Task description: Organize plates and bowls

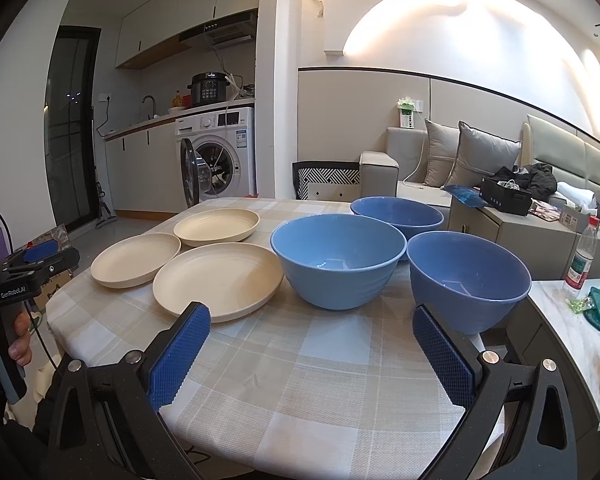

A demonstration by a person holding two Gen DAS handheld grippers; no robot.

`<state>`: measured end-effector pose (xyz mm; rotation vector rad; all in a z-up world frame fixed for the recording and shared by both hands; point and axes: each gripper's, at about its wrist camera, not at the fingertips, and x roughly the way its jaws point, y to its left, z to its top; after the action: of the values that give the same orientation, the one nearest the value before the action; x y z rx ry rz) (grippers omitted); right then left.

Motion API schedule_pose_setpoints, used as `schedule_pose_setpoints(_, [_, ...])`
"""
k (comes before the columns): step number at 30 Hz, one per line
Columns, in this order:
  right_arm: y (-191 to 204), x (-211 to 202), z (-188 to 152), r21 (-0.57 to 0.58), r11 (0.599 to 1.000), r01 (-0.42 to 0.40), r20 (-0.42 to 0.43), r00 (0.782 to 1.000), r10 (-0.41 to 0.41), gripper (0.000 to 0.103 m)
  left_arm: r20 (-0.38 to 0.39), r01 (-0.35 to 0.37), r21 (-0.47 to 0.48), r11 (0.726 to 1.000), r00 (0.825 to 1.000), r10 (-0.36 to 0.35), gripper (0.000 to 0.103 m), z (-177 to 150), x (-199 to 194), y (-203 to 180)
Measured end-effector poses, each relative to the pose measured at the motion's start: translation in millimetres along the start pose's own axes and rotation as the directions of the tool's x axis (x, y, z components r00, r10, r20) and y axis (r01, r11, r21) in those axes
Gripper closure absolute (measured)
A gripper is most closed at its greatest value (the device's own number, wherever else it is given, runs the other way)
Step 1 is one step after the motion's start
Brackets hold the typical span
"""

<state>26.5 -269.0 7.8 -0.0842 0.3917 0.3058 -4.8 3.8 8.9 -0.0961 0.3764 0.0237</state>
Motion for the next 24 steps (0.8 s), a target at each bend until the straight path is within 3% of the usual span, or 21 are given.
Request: schedule_pose_setpoints(24, [2.4,5.7,1.6,0.027,0.999,-0.040,-0.020,0.999,0.040,0.000,0.004,0.029,0.011,1.000,1.000,-0.029,0.000,6.1,-3.3,0.4])
